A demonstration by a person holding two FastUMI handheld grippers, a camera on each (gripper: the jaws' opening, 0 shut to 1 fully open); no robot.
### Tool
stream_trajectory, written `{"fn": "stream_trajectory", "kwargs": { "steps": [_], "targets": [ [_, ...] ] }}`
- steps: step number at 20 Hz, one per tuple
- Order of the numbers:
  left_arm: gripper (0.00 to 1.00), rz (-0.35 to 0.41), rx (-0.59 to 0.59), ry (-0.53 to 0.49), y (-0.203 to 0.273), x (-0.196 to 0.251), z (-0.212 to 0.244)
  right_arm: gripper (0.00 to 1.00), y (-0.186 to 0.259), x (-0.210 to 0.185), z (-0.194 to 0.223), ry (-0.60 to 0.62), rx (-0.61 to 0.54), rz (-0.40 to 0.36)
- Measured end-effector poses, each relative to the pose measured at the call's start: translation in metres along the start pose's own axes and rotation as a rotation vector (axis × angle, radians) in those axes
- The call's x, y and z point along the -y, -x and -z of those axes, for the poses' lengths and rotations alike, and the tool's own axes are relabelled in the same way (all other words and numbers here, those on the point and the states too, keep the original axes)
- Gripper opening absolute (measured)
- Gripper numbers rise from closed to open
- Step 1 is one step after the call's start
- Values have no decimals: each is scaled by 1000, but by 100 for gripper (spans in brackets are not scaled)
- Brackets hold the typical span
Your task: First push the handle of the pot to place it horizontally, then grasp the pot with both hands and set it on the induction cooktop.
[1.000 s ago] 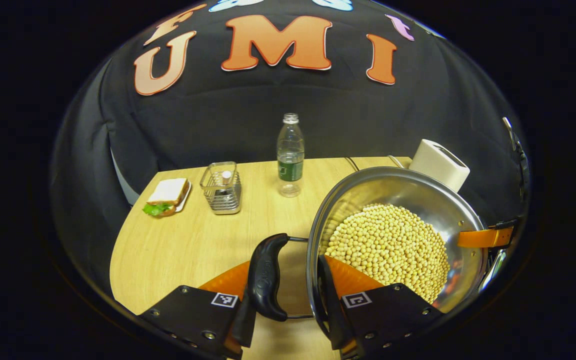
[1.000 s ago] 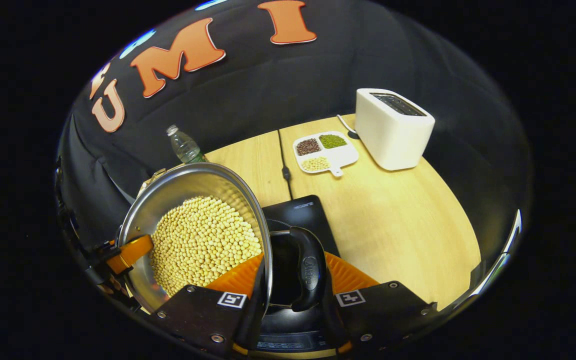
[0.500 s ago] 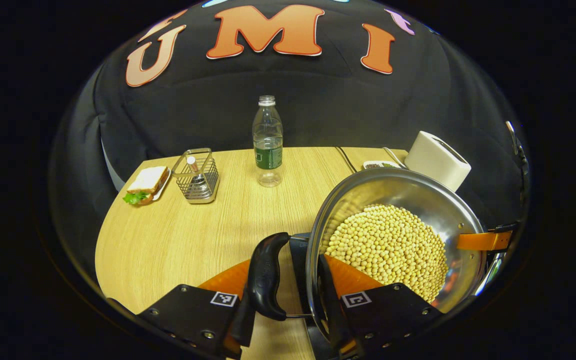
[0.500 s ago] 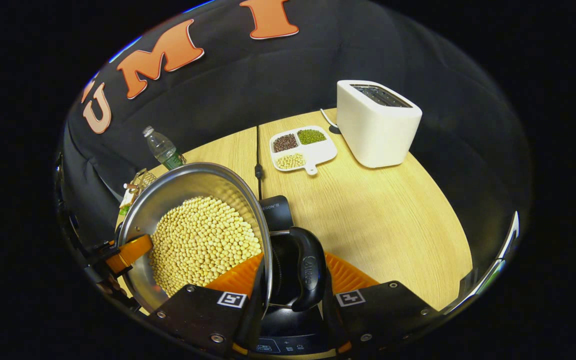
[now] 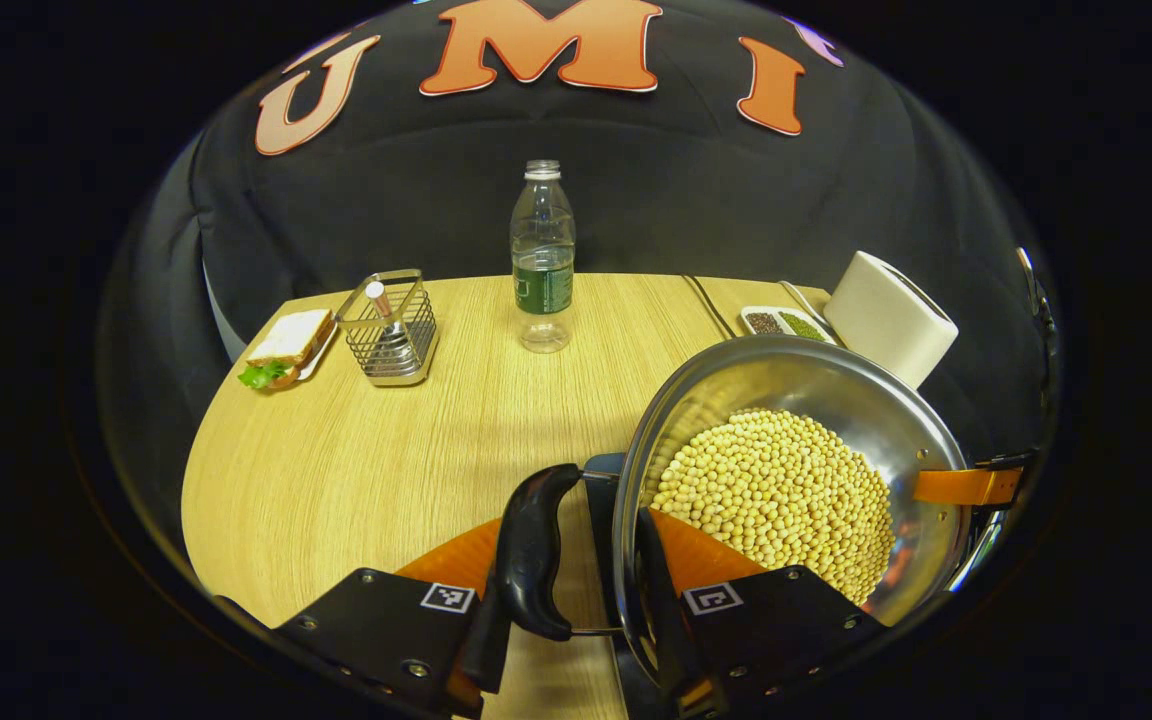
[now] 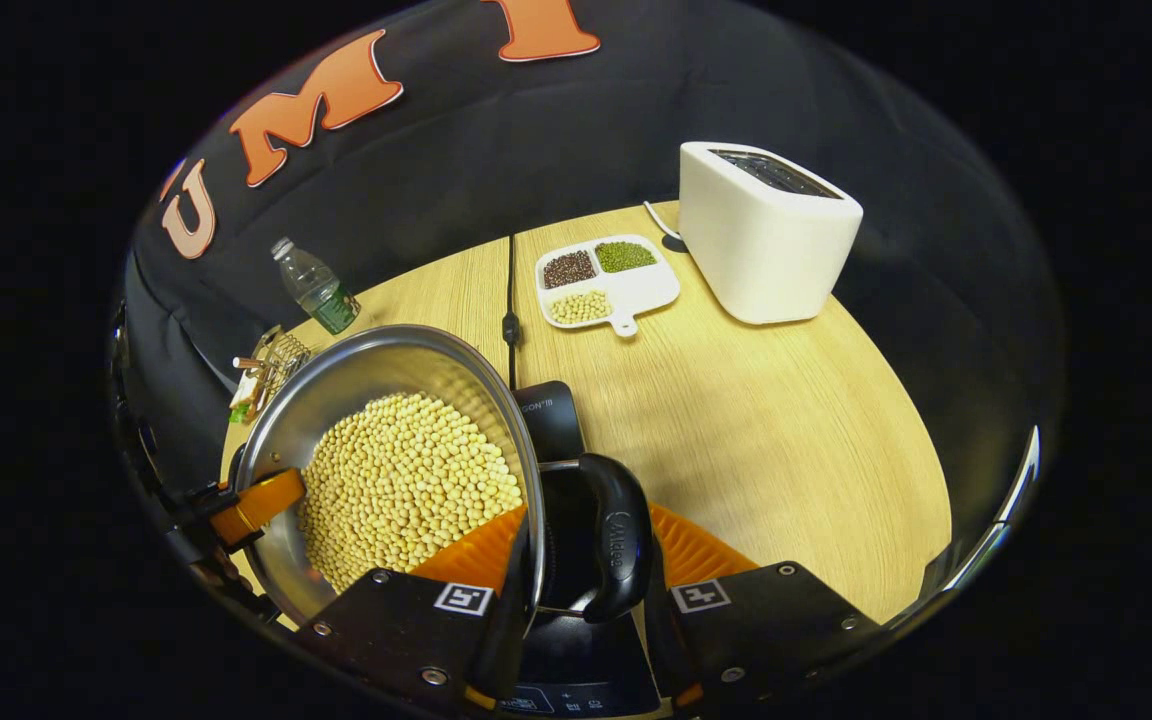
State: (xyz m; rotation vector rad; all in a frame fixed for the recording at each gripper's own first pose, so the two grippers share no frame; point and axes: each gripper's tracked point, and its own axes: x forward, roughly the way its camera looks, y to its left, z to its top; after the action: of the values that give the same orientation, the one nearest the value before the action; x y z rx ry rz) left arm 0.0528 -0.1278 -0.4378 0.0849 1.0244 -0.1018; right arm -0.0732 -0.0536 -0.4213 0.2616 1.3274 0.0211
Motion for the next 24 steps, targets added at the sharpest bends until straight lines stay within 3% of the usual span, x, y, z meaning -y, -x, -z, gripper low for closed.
{"fn": "stream_trajectory", "kwargs": {
  "steps": [2, 3, 8, 14, 16, 20, 24],
  "targets": [
    [60, -1, -7, 10, -4, -1, 3, 46, 0, -2, -2, 4, -3, 2],
    [60, -1, -11, 13, -5, -2, 5, 51, 1, -2, -4, 4, -6, 3],
    [60, 9, -20, 29, -9, -4, 8, 51, 2, 1, 2, 4, -24, 0],
    [64, 10, 4, 23, 11, -2, -1, 63, 17, 6, -4, 42, 22, 37],
    [64, 14, 27, 30, 24, -7, -7, 65, 34, 7, -12, 47, 62, 36],
    [76, -10, 130, -13, 62, -28, -35, 74, 76, 11, -48, 64, 191, 50],
    [74, -43, 258, -2, 109, -47, -80, 84, 125, 6, -99, 76, 387, 44]
  ]
}}
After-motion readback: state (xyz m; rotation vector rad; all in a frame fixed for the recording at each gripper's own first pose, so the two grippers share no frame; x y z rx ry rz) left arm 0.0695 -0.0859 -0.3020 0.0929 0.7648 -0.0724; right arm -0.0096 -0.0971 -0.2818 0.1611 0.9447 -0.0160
